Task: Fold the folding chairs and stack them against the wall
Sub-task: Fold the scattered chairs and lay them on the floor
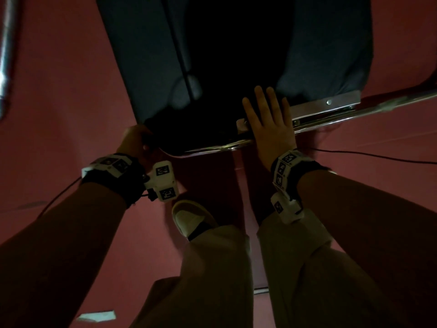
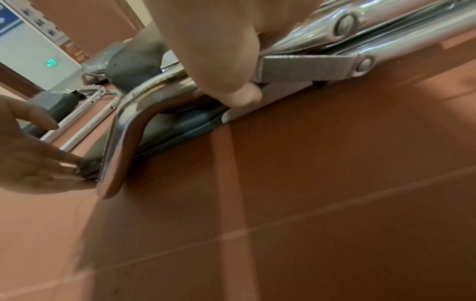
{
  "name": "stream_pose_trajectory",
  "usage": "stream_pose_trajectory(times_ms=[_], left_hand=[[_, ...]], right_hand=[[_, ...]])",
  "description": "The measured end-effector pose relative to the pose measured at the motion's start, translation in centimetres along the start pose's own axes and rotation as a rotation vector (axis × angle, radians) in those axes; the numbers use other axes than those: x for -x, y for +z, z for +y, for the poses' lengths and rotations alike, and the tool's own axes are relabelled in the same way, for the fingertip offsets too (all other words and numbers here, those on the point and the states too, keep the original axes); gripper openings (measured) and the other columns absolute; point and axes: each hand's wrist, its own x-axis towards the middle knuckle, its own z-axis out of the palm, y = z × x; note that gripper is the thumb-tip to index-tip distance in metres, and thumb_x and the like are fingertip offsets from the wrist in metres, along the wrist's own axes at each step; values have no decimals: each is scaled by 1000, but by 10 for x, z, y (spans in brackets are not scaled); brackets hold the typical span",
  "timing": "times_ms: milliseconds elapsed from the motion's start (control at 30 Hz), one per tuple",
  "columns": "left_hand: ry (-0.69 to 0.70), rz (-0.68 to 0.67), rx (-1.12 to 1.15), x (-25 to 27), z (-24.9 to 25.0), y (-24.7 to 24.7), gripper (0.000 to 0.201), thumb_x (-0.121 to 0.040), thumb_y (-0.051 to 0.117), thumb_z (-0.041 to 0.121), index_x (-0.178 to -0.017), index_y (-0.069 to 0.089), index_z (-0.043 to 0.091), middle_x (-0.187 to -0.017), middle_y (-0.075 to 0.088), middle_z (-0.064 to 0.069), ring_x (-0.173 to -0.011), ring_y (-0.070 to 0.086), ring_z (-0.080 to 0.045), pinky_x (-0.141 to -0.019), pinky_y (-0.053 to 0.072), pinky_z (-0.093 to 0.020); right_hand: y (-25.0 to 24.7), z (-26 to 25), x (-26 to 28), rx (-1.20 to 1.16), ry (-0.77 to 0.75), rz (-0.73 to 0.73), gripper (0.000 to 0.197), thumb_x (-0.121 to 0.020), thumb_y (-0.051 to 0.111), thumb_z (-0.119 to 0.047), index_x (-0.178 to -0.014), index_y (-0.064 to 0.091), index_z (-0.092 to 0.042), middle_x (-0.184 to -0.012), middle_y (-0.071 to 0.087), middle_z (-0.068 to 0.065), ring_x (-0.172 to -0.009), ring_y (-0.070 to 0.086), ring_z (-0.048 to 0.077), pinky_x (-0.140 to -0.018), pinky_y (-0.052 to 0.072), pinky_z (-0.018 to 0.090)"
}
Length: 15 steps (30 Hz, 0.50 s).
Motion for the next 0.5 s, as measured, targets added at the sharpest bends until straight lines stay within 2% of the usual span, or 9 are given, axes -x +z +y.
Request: stream_pose_trajectory(times_ms=[67, 133, 233, 300, 333, 367, 433, 500], left_hand=[[-11, -21, -9, 0, -1, -1, 26, -90, 37, -1, -69, 40, 14, -78, 47, -1, -68, 47, -17, -59, 45, -24], [-5, 7, -72, 1, -1, 2, 20, -88, 40, 1, -74, 48, 13, -83, 51, -2, -77, 51, -20, -66, 45, -28], [6, 33, -96, 10, 2, 7, 13, -91, 48, 1, -90, 58, 10, -90, 55, -4, -95, 52, -25, -66, 43, -30], [-27, -13, -39, 19, 7, 12, 20, -91, 55, -9, -105, 61, 4, -105, 57, -9, -103, 52, -28, -69, 47, -26], [-4, -52, -97, 28, 8, 12, 20, -92, 52, -10, -104, 61, 4, -107, 55, -7, -101, 52, -26, -68, 49, -23], [2, -51, -111, 43, 12, 16, 19, -95, 50, -5, -97, 59, 11, -105, 55, -3, -95, 54, -25, -66, 49, -25], [76, 8, -196, 80, 26, 23, 16, -96, 51, 9, -88, 56, 22, -91, 59, 3, -77, 59, -17, -62, 49, -26], [108, -12, -188, 117, 46, 31, 14, -94, 50, 8, -95, 58, 20, -82, 62, 5, -67, 62, -15, -53, 50, -22]], right_hand=[[-5, 3, 0, -17, 3, -45, 108, -72, 66, 10, -157, 8, -21, -165, 7, 15, -151, 7, 38, -120, 12, 59], [-16, 4, -1, -37, 5, -148, 108, -74, 68, 1, -158, 4, -22, -165, -2, 13, -152, 0, 37, -120, 7, 60], [-40, 5, -4, -73, -8, -334, 103, -83, 65, -15, -158, -4, -25, -165, -12, 11, -151, -9, 36, -119, 0, 57], [-65, 9, -7, -109, -4, -406, 103, -87, 66, -32, -157, -8, -25, -165, -12, 9, -151, -9, 36, -121, 2, 55], [-77, 11, -9, -149, 7, -409, 103, -87, 66, -40, -158, -7, -25, -166, -9, 8, -151, -7, 35, -121, 4, 54], [-91, 14, -10, -194, 24, -393, 101, -88, 64, -44, -158, -6, -25, -166, -6, 8, -152, -5, 34, -122, 6, 53], [-127, 21, -12, -278, 66, -333, 94, -91, 60, -47, -158, -1, -24, -166, -1, 7, -152, -1, 32, -122, 10, 51], [-170, 30, -15, -329, 107, -297, 93, -91, 60, -47, -158, 0, -24, -166, 2, 7, -152, 2, 32, -122, 13, 50]])
